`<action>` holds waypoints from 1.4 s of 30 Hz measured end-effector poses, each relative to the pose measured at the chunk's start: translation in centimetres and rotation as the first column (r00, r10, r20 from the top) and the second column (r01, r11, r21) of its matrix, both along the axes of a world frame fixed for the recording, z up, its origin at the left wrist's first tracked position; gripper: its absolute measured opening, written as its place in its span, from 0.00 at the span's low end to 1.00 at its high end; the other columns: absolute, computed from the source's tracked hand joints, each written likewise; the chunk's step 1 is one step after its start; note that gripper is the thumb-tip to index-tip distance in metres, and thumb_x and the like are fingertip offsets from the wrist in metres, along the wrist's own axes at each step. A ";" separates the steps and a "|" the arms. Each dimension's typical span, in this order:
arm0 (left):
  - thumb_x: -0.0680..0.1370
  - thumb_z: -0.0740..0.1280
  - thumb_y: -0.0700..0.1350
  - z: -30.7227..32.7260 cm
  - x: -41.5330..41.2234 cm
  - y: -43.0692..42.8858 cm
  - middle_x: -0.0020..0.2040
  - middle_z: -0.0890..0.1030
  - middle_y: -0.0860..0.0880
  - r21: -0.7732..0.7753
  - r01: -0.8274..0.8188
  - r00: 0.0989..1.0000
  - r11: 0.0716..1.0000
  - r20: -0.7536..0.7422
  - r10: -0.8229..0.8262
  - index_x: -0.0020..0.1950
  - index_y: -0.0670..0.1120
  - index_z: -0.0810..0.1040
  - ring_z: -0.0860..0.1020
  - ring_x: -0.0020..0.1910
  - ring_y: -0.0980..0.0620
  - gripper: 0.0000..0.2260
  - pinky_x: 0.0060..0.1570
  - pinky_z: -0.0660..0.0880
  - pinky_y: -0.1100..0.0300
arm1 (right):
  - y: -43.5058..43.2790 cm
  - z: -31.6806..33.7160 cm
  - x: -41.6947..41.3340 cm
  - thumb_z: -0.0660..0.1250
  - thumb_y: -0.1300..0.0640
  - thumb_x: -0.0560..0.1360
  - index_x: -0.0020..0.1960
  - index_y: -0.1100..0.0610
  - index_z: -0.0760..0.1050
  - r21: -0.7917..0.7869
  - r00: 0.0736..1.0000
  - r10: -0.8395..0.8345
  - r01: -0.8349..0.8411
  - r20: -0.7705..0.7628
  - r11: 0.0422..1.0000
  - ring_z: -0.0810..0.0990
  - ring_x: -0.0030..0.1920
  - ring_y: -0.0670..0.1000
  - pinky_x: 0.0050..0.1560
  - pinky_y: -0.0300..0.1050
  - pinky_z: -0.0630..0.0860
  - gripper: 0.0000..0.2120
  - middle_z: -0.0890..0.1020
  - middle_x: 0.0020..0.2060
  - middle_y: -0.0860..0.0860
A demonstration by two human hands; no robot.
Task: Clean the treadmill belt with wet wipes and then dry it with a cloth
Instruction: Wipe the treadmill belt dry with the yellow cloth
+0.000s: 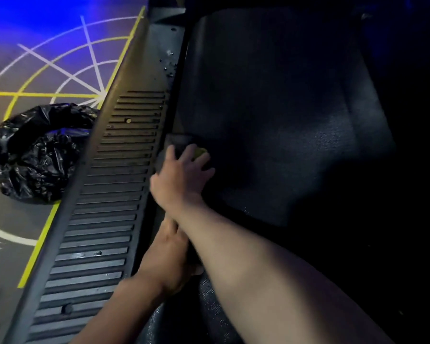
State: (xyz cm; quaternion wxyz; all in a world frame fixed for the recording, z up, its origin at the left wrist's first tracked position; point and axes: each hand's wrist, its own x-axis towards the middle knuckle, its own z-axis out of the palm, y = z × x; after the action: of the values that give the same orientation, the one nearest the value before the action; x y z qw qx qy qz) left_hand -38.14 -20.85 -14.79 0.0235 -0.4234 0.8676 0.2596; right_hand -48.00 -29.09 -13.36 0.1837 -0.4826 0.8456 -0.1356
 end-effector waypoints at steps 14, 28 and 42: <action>0.75 0.65 0.55 0.6 -4.9 0.3 0.78 0.47 0.37 0.056 -0.071 0.875 0.996 0.482 0.036 0.79 0.42 0.49 0.47 0.77 0.34 0.40 0.75 0.52 0.44 | 1.5 0.1 -2.9 0.63 0.52 0.78 0.67 0.44 0.70 -0.018 0.964 0.262 -0.264 -0.049 0.964 0.60 0.65 0.65 0.60 0.63 0.63 0.18 0.62 0.70 0.55; 0.75 0.64 0.58 1.9 -14.7 5.7 0.77 0.53 0.42 -0.037 0.117 0.973 0.992 0.206 -0.107 0.73 0.43 0.59 0.51 0.77 0.41 0.33 0.73 0.57 0.42 | 11.8 0.2 -17.9 0.66 0.47 0.75 0.71 0.39 0.65 0.138 0.988 -0.051 0.071 -0.145 0.988 0.60 0.67 0.64 0.63 0.64 0.62 0.25 0.59 0.73 0.52; 0.69 0.68 0.68 0.3 -18.1 8.9 0.79 0.41 0.47 0.041 0.230 0.942 0.972 0.240 -0.233 0.78 0.55 0.48 0.37 0.78 0.44 0.45 0.75 0.43 0.40 | 24.9 0.3 -30.0 0.61 0.41 0.77 0.76 0.40 0.58 0.256 0.890 -0.315 0.405 -0.330 0.878 0.61 0.66 0.63 0.64 0.61 0.62 0.29 0.63 0.71 0.56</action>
State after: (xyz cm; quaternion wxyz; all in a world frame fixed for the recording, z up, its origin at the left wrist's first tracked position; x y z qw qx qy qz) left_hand -56.20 -12.00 -14.45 0.1625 -0.3470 0.9002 0.2068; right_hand -78.03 -4.20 -13.02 0.1095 -0.2933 0.9489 0.0394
